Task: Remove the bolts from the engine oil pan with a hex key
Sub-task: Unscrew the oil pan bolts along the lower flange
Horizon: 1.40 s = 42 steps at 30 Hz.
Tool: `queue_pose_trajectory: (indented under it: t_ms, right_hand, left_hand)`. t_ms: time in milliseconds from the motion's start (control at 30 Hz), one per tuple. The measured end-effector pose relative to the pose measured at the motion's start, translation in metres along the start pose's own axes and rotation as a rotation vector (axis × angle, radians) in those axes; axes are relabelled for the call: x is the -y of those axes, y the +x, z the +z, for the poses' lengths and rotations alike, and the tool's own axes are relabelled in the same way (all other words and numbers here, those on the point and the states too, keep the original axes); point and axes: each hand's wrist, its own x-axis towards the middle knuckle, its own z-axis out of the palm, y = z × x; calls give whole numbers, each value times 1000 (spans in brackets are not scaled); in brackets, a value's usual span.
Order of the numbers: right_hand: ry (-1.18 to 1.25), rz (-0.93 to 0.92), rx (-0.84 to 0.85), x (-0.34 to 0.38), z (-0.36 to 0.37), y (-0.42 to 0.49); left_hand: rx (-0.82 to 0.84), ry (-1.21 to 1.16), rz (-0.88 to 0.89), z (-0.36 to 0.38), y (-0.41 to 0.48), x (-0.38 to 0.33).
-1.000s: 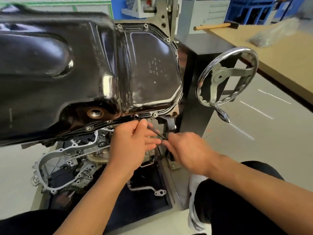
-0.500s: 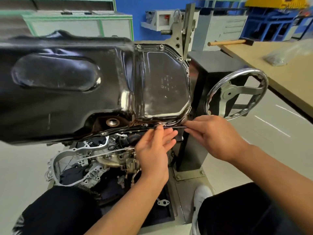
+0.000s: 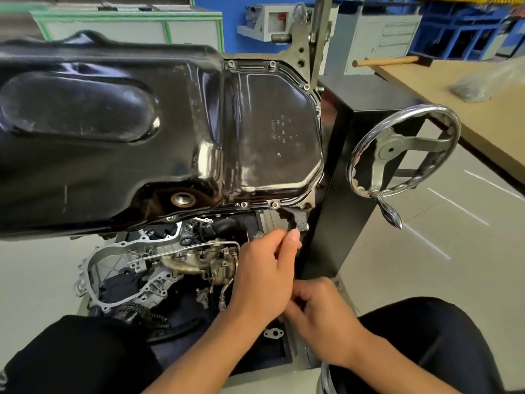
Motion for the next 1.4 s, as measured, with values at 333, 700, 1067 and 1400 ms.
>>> queue_pose_trajectory:
  t_ms: [333, 700, 1067, 1400]
  right_hand:
    - [243, 109, -170, 28, 32, 15]
    - [340, 112, -252, 33, 48, 37]
    - [499, 70, -368, 45, 71, 47]
    - [446, 88, -391, 41, 71, 40]
  left_hand:
    - [13, 91, 59, -22, 15, 2]
    - [82, 164, 78, -38, 38, 1]
    - [186, 238, 75, -50, 42, -6]
    - [48, 206, 73, -46, 41, 1]
